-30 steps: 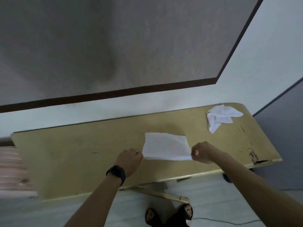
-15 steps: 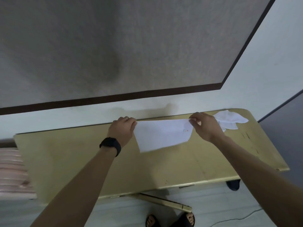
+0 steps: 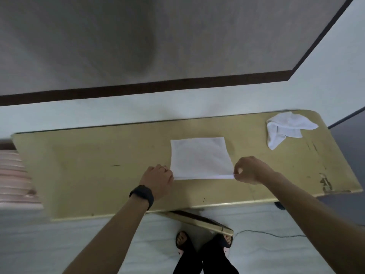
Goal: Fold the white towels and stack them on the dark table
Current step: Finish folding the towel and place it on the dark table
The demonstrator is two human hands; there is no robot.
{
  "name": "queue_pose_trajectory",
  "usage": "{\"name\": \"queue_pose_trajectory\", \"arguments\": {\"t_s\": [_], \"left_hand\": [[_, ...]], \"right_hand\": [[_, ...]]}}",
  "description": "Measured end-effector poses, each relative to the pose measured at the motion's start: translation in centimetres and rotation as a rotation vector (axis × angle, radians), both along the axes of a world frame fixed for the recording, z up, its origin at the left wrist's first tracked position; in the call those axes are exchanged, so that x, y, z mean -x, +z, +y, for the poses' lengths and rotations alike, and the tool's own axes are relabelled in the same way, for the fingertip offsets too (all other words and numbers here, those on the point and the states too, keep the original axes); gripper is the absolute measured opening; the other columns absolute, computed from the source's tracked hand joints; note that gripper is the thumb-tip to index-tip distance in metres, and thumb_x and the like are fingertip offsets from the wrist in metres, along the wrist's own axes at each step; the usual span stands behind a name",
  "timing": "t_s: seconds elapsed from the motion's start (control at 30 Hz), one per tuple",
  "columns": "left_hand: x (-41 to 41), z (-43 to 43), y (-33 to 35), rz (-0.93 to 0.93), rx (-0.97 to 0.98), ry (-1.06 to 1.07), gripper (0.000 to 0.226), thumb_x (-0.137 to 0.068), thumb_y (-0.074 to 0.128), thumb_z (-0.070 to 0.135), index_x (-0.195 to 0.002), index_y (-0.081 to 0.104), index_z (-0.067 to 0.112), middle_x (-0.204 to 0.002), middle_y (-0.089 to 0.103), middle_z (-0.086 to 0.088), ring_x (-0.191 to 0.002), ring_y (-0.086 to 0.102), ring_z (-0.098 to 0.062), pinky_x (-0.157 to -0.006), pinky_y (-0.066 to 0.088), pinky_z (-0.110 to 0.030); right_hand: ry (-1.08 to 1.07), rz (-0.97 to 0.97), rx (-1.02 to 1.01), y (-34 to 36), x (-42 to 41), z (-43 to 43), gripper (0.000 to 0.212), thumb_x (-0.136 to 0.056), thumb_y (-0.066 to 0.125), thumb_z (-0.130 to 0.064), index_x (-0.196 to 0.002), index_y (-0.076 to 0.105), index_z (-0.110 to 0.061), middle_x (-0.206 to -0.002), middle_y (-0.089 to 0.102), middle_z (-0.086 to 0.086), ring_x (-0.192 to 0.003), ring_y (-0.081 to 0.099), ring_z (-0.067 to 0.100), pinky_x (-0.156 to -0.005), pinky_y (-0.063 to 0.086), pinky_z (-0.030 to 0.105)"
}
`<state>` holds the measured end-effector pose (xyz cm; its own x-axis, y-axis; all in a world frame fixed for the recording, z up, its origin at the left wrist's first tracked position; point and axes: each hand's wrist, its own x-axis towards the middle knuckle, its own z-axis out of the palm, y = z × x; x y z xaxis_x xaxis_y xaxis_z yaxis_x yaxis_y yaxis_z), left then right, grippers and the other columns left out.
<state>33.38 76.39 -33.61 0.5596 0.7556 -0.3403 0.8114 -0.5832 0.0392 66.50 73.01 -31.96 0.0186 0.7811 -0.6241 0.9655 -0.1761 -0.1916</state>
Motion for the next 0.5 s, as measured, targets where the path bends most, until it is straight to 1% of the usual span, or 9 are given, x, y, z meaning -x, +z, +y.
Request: {"name": "queue_pose_trajectory", "arguments": {"t_s": [0.03,0.1,0.13,0.2,0.27,0.33,0.4,0.5], "left_hand": [[-0.3,-0.4,-0.7,0.023,0.097,0.015,0.038,-0.105,0.028,0.031,-0.111,0.062,0.015,-0.113,0.060,-0.004,-0.103,0.054,-0.023,-0.088,0.043,-0.036],[-0.6,-0.4,-2.0,0.021,0.282,0.121,0.037,-0.104,0.032,0.032,-0.110,0.063,0.013,-0.109,0.061,-0.005,-0.097,0.058,-0.025,-0.083,0.046,-0.036],[-0.6,-0.2,-2.8,-0.020,0.359,0.210,0.036,-0.104,0.035,0.033,-0.108,0.064,0.011,-0.106,0.062,-0.006,-0.096,0.060,-0.025,-0.081,0.048,-0.036],[-0.5,0.9,-4.2,-0.181,0.461,0.445,0.030,-0.102,0.042,0.034,-0.102,0.064,0.014,-0.099,0.064,-0.003,-0.092,0.061,-0.024,-0.080,0.049,-0.035],[-0.6,2.3,-5.0,-0.368,0.473,0.633,0.016,-0.100,0.049,0.032,-0.098,0.062,0.022,-0.096,0.064,0.000,-0.089,0.060,-0.021,-0.079,0.048,-0.032],[-1.0,3.9,-5.8,-0.495,0.431,0.718,0.010,-0.099,0.052,0.028,-0.099,0.062,0.025,-0.095,0.063,0.004,-0.090,0.059,-0.017,-0.077,0.044,-0.027],[-1.8,5.2,-6.5,-0.573,0.400,0.758,0.013,-0.098,0.054,0.028,-0.105,0.064,0.024,-0.097,0.063,0.007,-0.091,0.057,-0.013,-0.079,0.040,-0.024],[-3.1,6.6,-8.2,-0.583,0.366,0.730,0.020,-0.099,0.053,0.029,-0.113,0.066,0.026,-0.103,0.065,0.009,-0.095,0.058,-0.012,-0.081,0.041,-0.024]], "right_hand": [[0.002,0.006,0.097,-0.8,0.1,-0.3,0.015,-0.079,0.062,-0.033,-0.087,0.075,-0.034,-0.102,0.071,-0.009,-0.093,0.063,0.015,-0.079,0.053,0.030],[-0.005,0.025,0.185,-2.3,0.2,-0.8,0.017,-0.080,0.065,-0.030,-0.091,0.077,-0.030,-0.101,0.073,-0.008,-0.091,0.062,0.014,-0.078,0.050,0.025],[-0.029,0.043,0.179,-3.0,0.1,-0.9,0.017,-0.082,0.064,-0.030,-0.093,0.077,-0.030,-0.102,0.073,-0.008,-0.092,0.059,0.013,-0.077,0.047,0.024],[-0.127,0.090,0.101,-4.5,-0.4,-0.4,0.018,-0.089,0.062,-0.032,-0.101,0.075,-0.028,-0.105,0.071,-0.005,-0.091,0.054,0.014,-0.076,0.041,0.025],[-0.288,0.177,-0.018,-5.8,-0.9,0.5,0.017,-0.092,0.061,-0.033,-0.104,0.072,-0.027,-0.104,0.071,-0.003,-0.088,0.055,0.014,-0.074,0.038,0.024],[-0.421,0.244,-0.112,-7.1,-1.3,1.6,0.016,-0.094,0.060,-0.033,-0.104,0.071,-0.027,-0.097,0.069,-0.004,-0.088,0.057,0.016,-0.074,0.037,0.024],[-0.483,0.257,-0.166,-8.2,-1.6,2.4,0.014,-0.095,0.058,-0.031,-0.102,0.070,-0.027,-0.093,0.067,-0.003,-0.087,0.057,0.017,-0.074,0.038,0.025],[-0.556,0.266,-0.207,-10.0,-2.1,3.0,0.012,-0.095,0.058,-0.027,-0.099,0.069,-0.026,-0.088,0.065,-0.003,-0.085,0.060,0.020,-0.073,0.049,0.031]]}}
